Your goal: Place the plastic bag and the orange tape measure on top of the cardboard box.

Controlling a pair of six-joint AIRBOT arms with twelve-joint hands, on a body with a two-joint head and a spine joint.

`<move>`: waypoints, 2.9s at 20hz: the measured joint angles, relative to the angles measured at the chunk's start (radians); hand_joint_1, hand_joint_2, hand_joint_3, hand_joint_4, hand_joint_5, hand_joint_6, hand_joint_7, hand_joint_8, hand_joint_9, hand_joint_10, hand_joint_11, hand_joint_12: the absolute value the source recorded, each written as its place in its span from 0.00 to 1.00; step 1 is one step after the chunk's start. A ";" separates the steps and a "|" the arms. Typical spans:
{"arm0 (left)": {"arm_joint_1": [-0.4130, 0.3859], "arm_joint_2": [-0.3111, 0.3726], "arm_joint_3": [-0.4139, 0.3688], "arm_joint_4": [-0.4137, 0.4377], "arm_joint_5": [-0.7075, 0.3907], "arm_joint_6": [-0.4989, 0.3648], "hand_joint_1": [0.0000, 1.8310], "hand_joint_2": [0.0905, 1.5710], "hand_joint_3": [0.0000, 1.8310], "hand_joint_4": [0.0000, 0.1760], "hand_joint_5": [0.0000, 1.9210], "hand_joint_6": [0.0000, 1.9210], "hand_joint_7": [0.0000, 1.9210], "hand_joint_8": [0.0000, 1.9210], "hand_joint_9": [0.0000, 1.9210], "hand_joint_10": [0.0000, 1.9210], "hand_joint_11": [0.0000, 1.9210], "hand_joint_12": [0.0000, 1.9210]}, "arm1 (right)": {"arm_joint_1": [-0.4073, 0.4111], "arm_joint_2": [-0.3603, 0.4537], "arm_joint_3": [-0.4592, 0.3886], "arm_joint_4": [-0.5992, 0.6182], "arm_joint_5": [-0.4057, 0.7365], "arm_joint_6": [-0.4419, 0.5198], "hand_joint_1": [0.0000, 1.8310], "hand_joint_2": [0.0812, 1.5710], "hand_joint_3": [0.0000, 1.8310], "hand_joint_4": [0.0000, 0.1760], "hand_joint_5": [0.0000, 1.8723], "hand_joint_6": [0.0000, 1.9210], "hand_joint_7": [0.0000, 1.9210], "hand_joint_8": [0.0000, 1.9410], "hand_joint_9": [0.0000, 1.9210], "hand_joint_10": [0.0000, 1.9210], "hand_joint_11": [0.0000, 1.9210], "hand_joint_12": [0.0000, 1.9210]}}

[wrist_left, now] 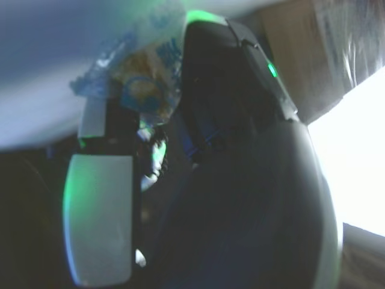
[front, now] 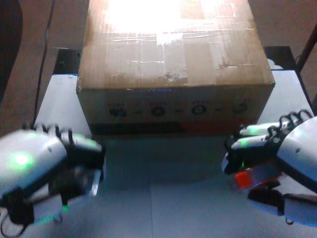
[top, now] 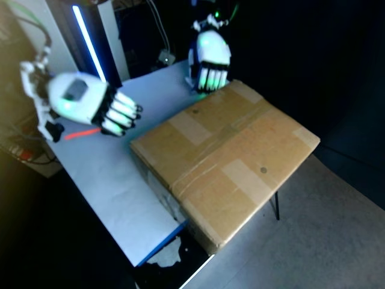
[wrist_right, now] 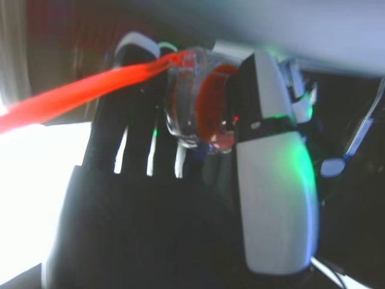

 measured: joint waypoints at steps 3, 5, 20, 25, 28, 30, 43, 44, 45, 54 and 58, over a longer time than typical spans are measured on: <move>-0.037 0.046 -0.039 0.047 0.083 -0.009 0.74 0.74 0.00 0.00 0.45 0.48 0.38 0.70 0.45 0.78 0.39 0.82 | 0.022 0.036 -0.022 -0.023 -0.040 0.000 0.74 0.73 0.00 0.00 0.50 0.42 0.39 0.71 0.44 0.78 0.47 0.87; -0.077 0.069 -0.064 0.083 0.155 -0.011 0.74 0.74 0.00 0.00 0.45 0.52 0.38 0.68 0.44 0.75 0.37 0.75 | 0.043 0.062 -0.040 -0.045 -0.080 0.000 0.74 0.73 0.00 0.00 0.53 0.39 0.40 0.74 0.39 0.77 0.43 0.89; -0.410 -0.055 0.098 0.127 0.298 0.000 0.74 0.74 0.00 0.00 0.41 0.57 0.35 0.76 0.48 0.65 0.40 0.71 | 0.341 -0.015 0.127 -0.051 -0.257 -0.081 0.74 0.76 0.00 0.00 0.38 0.58 0.43 0.72 0.38 0.80 0.44 0.89; -0.543 -0.145 0.217 0.127 0.210 0.000 0.74 0.74 0.00 0.00 0.41 0.57 0.35 0.76 0.48 0.66 0.40 0.71 | 0.423 -0.121 0.255 -0.056 -0.256 -0.081 0.74 0.76 0.00 0.00 0.38 0.58 0.43 0.72 0.38 0.80 0.44 0.89; -0.585 -0.200 0.291 0.126 0.121 -0.001 0.75 0.72 0.00 0.00 0.42 0.51 0.46 0.62 0.45 0.71 0.41 0.72 | 0.441 -0.172 0.338 -0.048 -0.251 -0.082 0.74 0.76 0.00 0.00 0.41 0.52 0.42 0.74 0.37 0.81 0.43 0.89; -0.618 -0.235 0.336 0.130 0.048 -0.001 0.74 0.74 0.00 0.00 0.41 0.44 0.44 0.68 0.49 0.75 0.49 0.80 | 0.452 -0.208 0.391 -0.045 -0.243 -0.082 0.61 0.87 0.01 0.00 0.34 0.88 0.25 0.79 0.88 0.94 0.89 0.96; -0.679 -0.398 0.552 0.118 -0.236 -0.004 0.74 0.74 0.00 0.00 0.37 0.58 0.43 0.64 0.46 0.75 0.44 0.80 | 0.495 -0.409 0.634 0.130 -0.030 -0.084 0.81 0.74 0.00 0.00 0.39 0.66 0.41 0.61 0.40 0.69 0.35 0.89; -0.679 -0.401 0.555 0.110 -0.251 -0.005 0.74 0.76 0.00 0.00 0.35 0.58 0.40 0.72 0.41 0.80 0.41 0.85 | 0.495 -0.415 0.639 0.142 -0.028 -0.084 0.76 0.72 0.00 0.00 0.46 0.53 0.46 0.60 0.46 0.71 0.45 0.86; -0.678 -0.401 0.560 0.110 -0.258 -0.005 0.74 0.77 0.00 0.00 0.34 0.59 0.39 0.72 0.41 0.81 0.41 0.86 | 0.494 -0.418 0.639 0.156 -0.027 -0.084 0.76 0.71 0.00 0.00 0.48 0.49 0.47 0.60 0.47 0.71 0.47 0.85; -0.642 -0.430 0.615 0.045 -0.308 -0.005 0.74 0.77 0.00 0.00 0.34 0.60 0.42 0.68 0.37 0.86 0.28 0.92 | 0.432 -0.486 0.699 0.194 -0.088 0.014 0.75 0.71 0.00 0.00 0.45 0.54 0.48 0.60 0.46 0.71 0.46 0.82; -0.635 -0.431 0.613 0.041 -0.307 -0.006 0.59 0.70 0.00 0.00 0.33 0.38 0.31 0.58 0.26 0.70 0.21 0.95 | 0.432 -0.485 0.698 0.198 -0.088 0.044 0.54 0.65 0.00 0.00 0.37 0.55 0.36 0.65 0.36 0.77 0.34 0.92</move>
